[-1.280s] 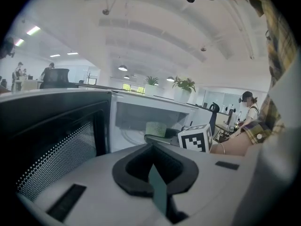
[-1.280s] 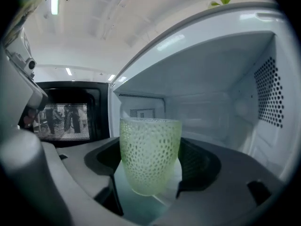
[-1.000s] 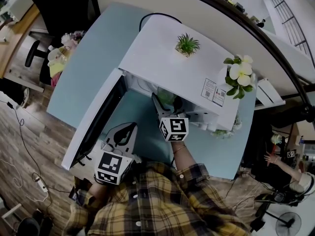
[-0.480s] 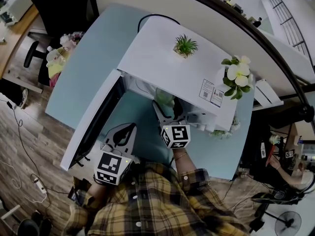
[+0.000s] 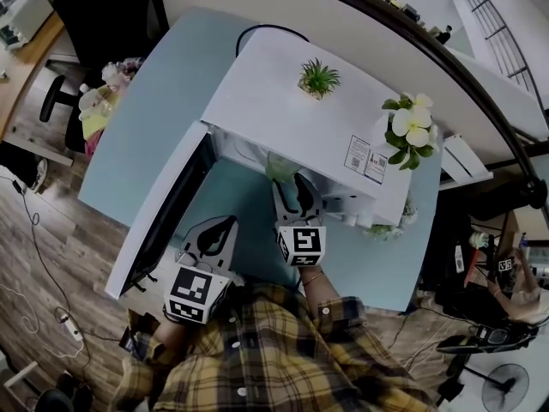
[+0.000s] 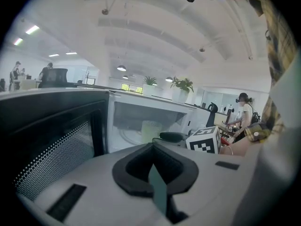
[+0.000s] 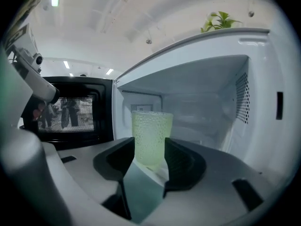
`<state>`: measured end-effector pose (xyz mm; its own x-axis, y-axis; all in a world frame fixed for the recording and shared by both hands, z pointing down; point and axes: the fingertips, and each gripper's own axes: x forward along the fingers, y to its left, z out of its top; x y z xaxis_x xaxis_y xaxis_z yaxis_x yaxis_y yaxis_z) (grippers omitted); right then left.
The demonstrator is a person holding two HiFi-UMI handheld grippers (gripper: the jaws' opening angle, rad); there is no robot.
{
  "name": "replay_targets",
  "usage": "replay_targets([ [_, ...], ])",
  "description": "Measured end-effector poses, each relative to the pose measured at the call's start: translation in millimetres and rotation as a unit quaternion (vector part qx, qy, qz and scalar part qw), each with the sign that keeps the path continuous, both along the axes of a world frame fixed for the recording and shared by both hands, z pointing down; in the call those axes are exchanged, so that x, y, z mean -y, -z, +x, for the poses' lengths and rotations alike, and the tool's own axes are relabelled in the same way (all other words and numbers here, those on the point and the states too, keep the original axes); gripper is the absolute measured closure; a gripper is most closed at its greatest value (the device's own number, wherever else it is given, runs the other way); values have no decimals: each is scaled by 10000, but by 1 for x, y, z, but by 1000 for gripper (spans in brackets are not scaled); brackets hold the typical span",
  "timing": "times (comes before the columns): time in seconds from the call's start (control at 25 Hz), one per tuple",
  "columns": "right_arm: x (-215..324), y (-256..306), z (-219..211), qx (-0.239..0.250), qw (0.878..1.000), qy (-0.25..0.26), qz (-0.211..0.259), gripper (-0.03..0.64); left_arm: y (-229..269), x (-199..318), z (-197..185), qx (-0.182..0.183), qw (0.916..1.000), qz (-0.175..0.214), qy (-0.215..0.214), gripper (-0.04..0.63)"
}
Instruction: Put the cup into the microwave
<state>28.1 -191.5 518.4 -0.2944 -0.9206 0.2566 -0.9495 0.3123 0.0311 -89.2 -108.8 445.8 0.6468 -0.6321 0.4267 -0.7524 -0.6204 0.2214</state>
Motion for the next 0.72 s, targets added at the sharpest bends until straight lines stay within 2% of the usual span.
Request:
replay_targets([
  [0.24, 10, -5, -2, -156, 9998, -87, -26, 438, 0, 1, -4, 10, 10000, 17, 78, 604],
  [0.52, 19, -10, -1, -289, 9994, -150, -122, 566, 0, 2, -7, 21, 9999, 16, 158, 604],
  [0.72, 21, -11, 1, -320, 9993, -157, -111, 601, -1, 2, -7, 18, 9999, 12, 170, 604],
])
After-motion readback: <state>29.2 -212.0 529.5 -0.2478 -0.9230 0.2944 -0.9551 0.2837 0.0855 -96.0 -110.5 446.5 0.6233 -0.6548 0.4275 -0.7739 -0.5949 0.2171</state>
